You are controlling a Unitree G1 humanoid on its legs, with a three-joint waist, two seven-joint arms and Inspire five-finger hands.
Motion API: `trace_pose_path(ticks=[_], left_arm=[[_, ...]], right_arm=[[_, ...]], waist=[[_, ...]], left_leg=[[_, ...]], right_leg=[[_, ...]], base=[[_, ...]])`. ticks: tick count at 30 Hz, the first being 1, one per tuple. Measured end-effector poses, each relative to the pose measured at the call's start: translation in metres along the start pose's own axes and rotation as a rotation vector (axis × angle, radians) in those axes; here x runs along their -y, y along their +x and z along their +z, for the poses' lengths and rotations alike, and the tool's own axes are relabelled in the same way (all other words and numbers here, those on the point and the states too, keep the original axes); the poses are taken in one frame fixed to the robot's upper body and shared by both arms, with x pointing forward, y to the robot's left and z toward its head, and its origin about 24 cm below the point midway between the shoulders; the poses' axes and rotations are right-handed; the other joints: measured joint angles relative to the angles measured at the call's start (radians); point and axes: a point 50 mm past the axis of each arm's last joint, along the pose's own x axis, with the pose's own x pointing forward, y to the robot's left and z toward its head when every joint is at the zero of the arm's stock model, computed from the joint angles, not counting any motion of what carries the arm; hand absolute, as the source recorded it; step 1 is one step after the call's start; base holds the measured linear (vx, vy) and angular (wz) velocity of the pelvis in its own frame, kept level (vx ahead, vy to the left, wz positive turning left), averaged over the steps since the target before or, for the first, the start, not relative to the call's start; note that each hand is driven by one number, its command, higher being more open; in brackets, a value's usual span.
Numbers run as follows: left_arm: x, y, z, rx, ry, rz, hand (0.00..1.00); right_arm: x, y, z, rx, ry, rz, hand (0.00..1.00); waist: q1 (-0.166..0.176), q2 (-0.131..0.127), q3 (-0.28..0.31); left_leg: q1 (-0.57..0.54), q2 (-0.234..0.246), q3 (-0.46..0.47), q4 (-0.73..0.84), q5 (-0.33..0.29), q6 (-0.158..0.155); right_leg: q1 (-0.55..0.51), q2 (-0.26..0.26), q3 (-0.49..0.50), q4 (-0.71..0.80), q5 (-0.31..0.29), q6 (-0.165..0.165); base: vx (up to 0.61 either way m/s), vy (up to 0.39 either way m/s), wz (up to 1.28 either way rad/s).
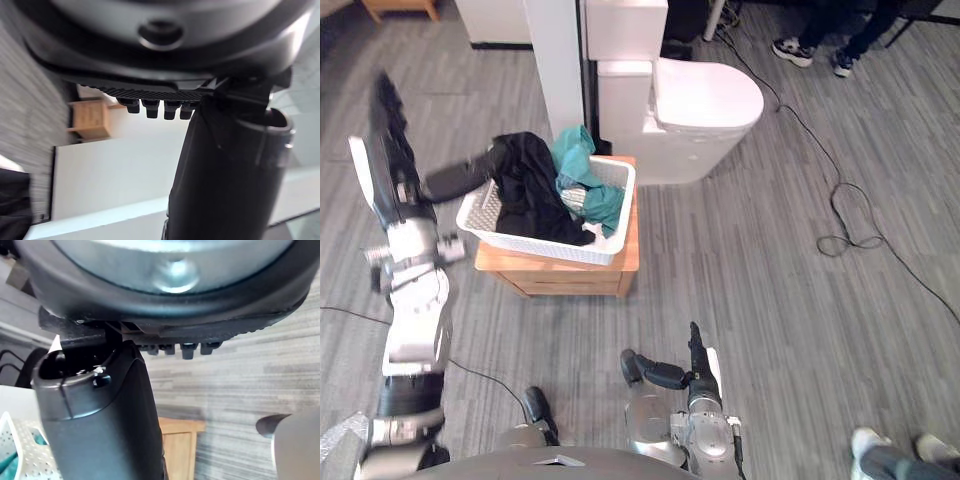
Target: Tidy up the quilt and then pick up the clothes from the bed and put them into the laundry hamper
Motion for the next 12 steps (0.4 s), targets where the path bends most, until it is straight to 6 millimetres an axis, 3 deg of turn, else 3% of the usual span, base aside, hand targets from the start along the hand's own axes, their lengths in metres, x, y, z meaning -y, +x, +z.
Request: trace_pose_path(ticks=[2,3,5,7,10,11,12], left_arm=[[-0.012,-0.044,-0.04,-0.243,-0.065,0.013,1.0],[-0.013,-0.056,-0.05,-0.309,-0.073,0.001,1.0],[-0.026,-0.107,-0.088,-0.571,-0.095,-0.006,1.0],[-0.038,-0.152,-0.116,-0.796,-0.1,0.034,1.0],[-0.049,-0.202,-0.143,-1.043,-0.042,0.041,1.0],[-0.057,-0.228,-0.153,-1.173,-0.019,0.065,1.0],[-0.069,-0.235,-0.156,-1.206,0.003,0.08,1.0]], right_arm=[[0.001,0.003,-0.007,-0.038,-0.001,-0.003,1.0],[0.001,0.003,-0.011,-0.055,-0.002,-0.002,1.0],[-0.003,0.002,-0.022,-0.117,-0.009,0.012,1.0],[-0.008,0.0,-0.029,-0.153,-0.008,0.026,1.0],[-0.014,-0.002,-0.034,-0.181,-0.04,0.042,1.0],[-0.017,-0.003,-0.038,-0.202,-0.033,0.049,1.0],[-0.019,-0.004,-0.041,-0.213,-0.027,0.05,1.0]], waist=[[0.029,-0.003,-0.015],[0.036,-0.007,-0.025],[0.065,-0.034,-0.064],[0.07,-0.059,-0.085],[0.09,-0.071,-0.099],[0.095,-0.076,-0.11],[0.096,-0.081,-0.121]], left_leg=[[0.031,0.009,-0.002,0.0,-0.011,-0.005],[0.036,0.01,-0.003,0.0,-0.016,-0.012],[0.051,0.015,0.008,0.0,-0.021,-0.007],[0.068,0.026,0.057,0.0,-0.02,-0.007],[0.094,0.028,0.097,0.0,-0.017,-0.01],[0.111,0.03,0.106,0.0,-0.016,-0.01],[0.116,0.028,0.107,0.0,-0.016,-0.011]], right_leg=[[0.035,0.001,-0.007,-0.001,-0.012,-0.001],[0.04,0.001,-0.009,0.0,-0.016,-0.002],[0.058,0.001,-0.026,0.004,-0.029,-0.012],[0.073,-0.005,-0.053,0.018,-0.042,-0.013],[0.08,-0.017,-0.089,0.043,-0.066,-0.017],[0.094,-0.021,-0.102,0.052,-0.074,-0.016],[0.099,-0.026,-0.114,0.057,-0.08,-0.02]], base=[[0.0,0.004,0.1],[-0.02,-0.003,0.14],[-0.01,-0.004,0.17],[-0.01,0.007,0.29],[-0.02,0.018,0.15],[0.0,0.038,0.02],[0.0,0.018,0.03]])
